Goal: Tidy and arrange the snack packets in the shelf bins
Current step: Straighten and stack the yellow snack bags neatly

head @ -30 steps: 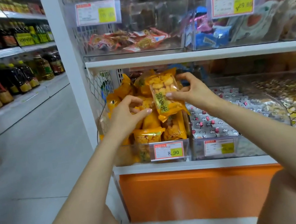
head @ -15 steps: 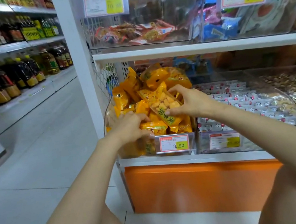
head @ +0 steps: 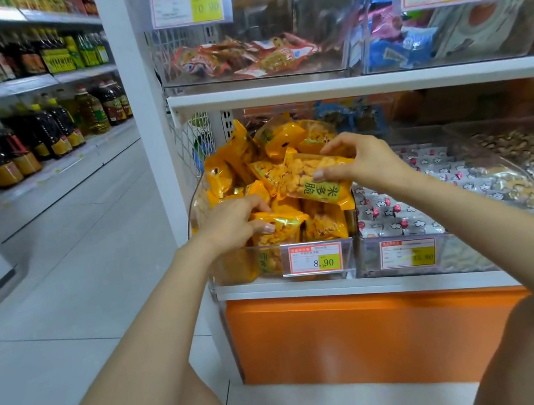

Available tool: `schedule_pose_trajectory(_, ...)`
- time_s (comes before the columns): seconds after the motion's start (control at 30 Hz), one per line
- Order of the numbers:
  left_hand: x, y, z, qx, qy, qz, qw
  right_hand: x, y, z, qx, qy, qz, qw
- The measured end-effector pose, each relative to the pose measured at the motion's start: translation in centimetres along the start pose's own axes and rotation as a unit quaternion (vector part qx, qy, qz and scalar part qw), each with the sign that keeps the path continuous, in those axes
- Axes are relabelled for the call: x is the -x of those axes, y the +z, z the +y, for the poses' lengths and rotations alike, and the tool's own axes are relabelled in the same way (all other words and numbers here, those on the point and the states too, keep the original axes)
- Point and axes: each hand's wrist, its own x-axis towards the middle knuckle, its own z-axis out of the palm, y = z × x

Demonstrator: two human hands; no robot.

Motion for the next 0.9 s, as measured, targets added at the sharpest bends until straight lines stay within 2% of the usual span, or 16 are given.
schedule_pose_trajectory(0.13, -0.6, 0.7, 0.9, 0.035, 0.012, 0.004, 0.999, -0.1, -0.1, 0.2, 0.012, -0.008, 0.009, 1.000)
schedule_pose_trajectory(0.27, -0.8, 1.0, 1.2, 0.036, 0.009, -0.023, 0.999, 0.4, 1.7, 0.7, 0.103, -0.064, 0.039, 0.992)
schedule_pose_trajectory(0.33, -0.6, 0.5, 0.7, 0.013, 0.009, -0.027, 1.000, 0.6, 3.0, 1.0, 0.183, -0.088, 0.051, 0.978)
schedule_pose_trajectory(0.4, 0.0, -0.7, 0.1, -0.011, 0.000, 0.011, 1.000, 0.5, 3.7, 1.1, 0.274, -0.101, 0.054, 0.955)
schedule_pose_trajectory(0.5, 1.6, -3.1, -1.3, -0.109, -0.030, 0.072, 0.991, 0.4, 3.4, 1.0, 0.324, -0.103, 0.033, 0.940)
schedule_pose_trajectory(0.63, 2.6, -3.9, -2.6, -0.203, -0.032, 0.010, 0.979, 0.2, 2.5, 0.9, 0.351, -0.108, 0.026, 0.930)
schedule_pose_trajectory(0.77, 2.6, -3.4, -3.2, -0.250, -0.036, -0.027, 0.967, 0.6, 2.8, 0.3, 0.329, -0.228, 0.056, 0.915)
schedule_pose_trajectory(0.83, 2.6, -3.4, -3.3, -0.267, -0.027, -0.038, 0.962, 0.9, 3.3, -0.5, 0.305, -0.307, 0.032, 0.901)
schedule_pose_trajectory(0.9, 2.5, -3.2, -3.4, -0.275, -0.012, -0.045, 0.960, 1.1, 4.1, -1.1, 0.305, -0.349, -0.029, 0.885)
